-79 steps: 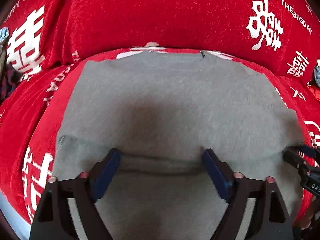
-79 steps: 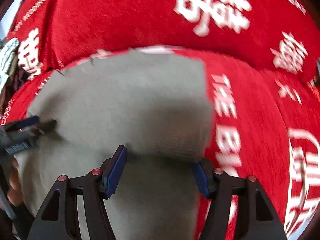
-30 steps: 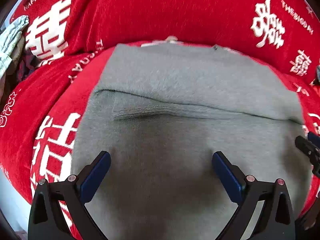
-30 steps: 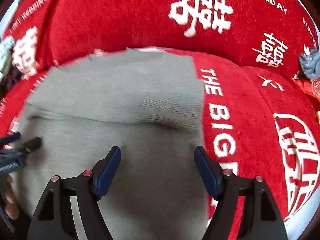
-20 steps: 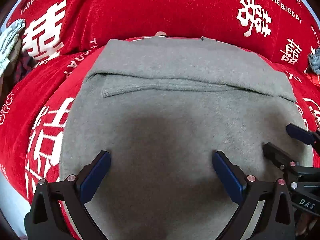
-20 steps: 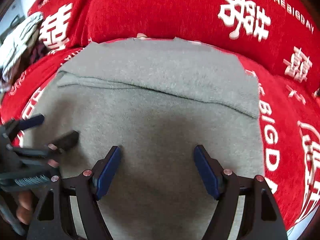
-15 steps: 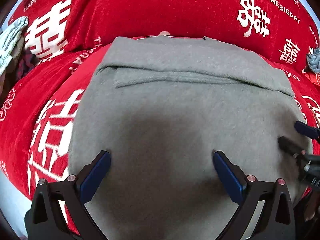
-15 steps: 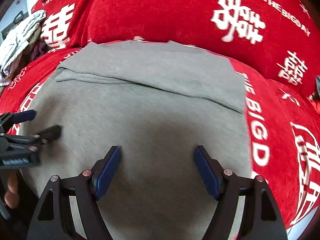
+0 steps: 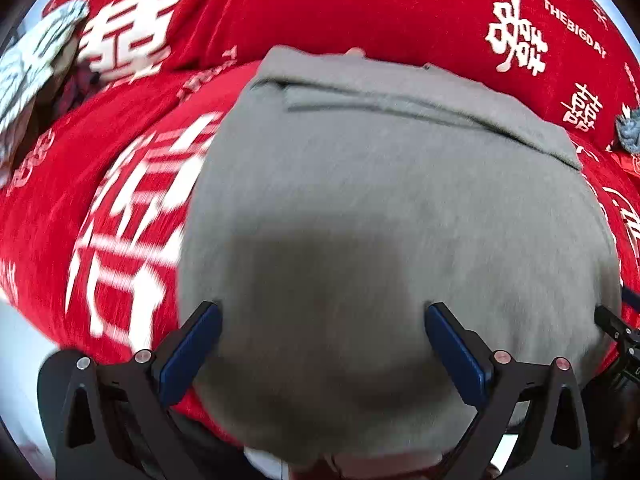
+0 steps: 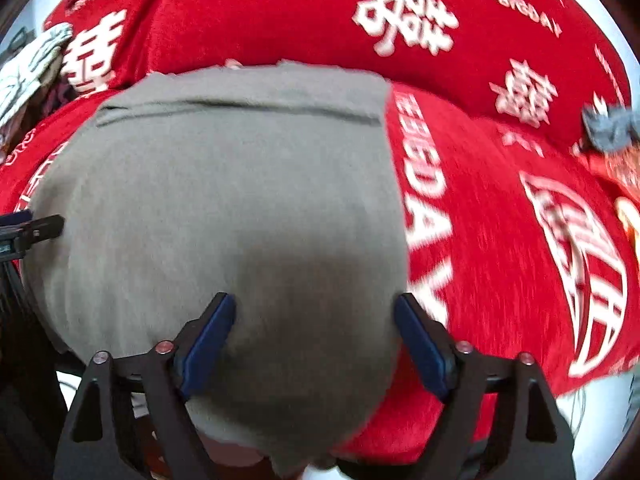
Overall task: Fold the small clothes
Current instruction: 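Close the right gripper on the hem while the left gripper grasps the hem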
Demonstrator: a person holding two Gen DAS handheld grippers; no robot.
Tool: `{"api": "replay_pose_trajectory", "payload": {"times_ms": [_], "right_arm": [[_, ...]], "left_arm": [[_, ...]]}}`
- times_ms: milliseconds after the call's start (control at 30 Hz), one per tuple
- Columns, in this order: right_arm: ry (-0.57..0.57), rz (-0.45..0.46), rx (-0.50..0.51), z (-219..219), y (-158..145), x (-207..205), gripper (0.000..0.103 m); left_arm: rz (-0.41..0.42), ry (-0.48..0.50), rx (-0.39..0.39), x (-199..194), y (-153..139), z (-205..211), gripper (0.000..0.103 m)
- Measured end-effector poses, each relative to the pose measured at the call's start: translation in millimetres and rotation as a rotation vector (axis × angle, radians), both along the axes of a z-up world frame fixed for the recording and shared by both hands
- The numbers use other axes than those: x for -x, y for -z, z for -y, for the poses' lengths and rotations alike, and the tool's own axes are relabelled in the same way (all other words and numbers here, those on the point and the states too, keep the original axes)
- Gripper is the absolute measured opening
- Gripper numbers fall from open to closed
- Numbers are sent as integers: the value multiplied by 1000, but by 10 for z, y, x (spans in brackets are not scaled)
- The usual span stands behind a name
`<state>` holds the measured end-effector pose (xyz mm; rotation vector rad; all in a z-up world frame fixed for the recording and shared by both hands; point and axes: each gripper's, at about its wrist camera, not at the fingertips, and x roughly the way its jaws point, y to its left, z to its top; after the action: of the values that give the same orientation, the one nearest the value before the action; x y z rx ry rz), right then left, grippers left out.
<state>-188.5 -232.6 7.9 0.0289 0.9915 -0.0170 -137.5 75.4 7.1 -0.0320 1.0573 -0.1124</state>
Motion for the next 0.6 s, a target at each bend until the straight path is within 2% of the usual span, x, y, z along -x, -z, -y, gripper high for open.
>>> {"api": "replay_pose_trajectory", "payload": {"times_ms": [67,133,200,300,333,367,400,433,467,500,533,567,600], "right_arm": [[30,-20,-36,62,7,76,88],[29,-49,-42,44,43,122,89],[12,-79,-42,-19,108,174,89],[-25,-94,-24,-138,148,210,88],[-32,-94,-15,-167,158,214,84],[-37,-89,0,-198,152,222,80],[-42,-78,7,-219,131,232,66],[-57,-62,-6,-228,90,253,44],[-68,-53,-22,-226,62,271,31],[-77,-52,-52,-221,45,278,18],[-72,-51,-69,-199,36,270,16],[-70,-48,-89,-172,30,266,16],[-64,-40,-143,-106,2,246,14]], "left_arm": [[-47,-26,47,78,50,-116,102],[-80,-33,62,130,87,-148,102],[-134,4,42,178,163,-81,102],[-164,64,48,243,205,31,102],[-173,71,48,254,220,61,102],[-168,69,42,262,216,75,98],[-165,70,40,267,204,87,91],[-155,73,47,282,167,95,84],[-141,76,48,309,125,100,66],[-125,84,43,349,73,112,43],[-113,93,31,378,39,124,32],[-100,106,15,407,7,134,14],[-84,119,11,435,-42,145,9]]}}
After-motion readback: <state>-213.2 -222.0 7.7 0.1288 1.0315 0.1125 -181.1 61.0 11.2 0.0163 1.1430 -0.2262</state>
